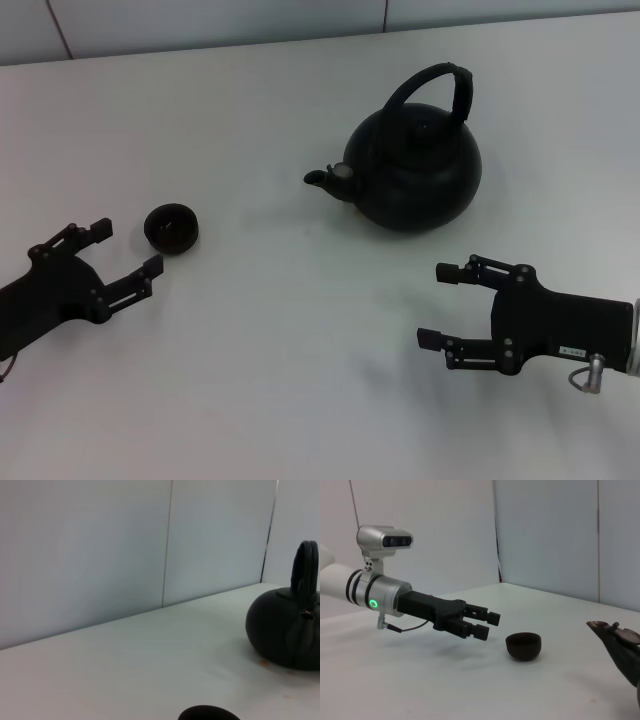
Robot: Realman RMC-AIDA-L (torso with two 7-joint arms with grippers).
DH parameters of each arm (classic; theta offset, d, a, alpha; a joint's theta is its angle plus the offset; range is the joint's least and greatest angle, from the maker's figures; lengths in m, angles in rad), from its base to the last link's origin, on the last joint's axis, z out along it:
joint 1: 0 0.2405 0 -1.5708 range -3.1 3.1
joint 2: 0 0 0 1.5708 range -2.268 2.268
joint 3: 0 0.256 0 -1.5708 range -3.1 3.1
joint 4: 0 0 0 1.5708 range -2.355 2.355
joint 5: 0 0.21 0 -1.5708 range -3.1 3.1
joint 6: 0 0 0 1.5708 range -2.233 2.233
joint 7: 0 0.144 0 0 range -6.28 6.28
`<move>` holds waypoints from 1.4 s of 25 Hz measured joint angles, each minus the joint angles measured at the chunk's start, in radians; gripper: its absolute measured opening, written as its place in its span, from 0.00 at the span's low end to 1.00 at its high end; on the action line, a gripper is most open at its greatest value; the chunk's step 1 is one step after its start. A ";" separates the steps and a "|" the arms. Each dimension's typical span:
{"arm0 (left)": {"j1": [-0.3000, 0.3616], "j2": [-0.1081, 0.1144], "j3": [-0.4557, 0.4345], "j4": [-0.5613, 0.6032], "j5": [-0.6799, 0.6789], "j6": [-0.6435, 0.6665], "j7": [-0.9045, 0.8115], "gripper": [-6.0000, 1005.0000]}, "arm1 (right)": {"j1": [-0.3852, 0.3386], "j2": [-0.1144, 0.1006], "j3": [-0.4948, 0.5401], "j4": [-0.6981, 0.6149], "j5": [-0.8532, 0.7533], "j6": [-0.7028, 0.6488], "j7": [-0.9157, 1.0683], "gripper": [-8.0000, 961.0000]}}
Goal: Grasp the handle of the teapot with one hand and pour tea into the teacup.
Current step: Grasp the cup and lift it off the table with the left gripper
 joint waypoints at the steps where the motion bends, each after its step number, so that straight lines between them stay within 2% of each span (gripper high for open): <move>1: -0.003 0.000 -0.001 -0.008 0.000 -0.005 0.009 0.85 | 0.000 0.000 0.000 0.000 0.000 0.000 0.001 0.87; 20: -0.090 -0.005 -0.007 -0.094 0.000 -0.145 0.061 0.85 | 0.006 0.000 0.008 0.000 0.002 0.000 0.011 0.87; 35: -0.131 -0.006 -0.008 -0.123 -0.003 -0.225 0.069 0.85 | 0.003 0.000 0.008 0.002 0.003 -0.002 0.011 0.87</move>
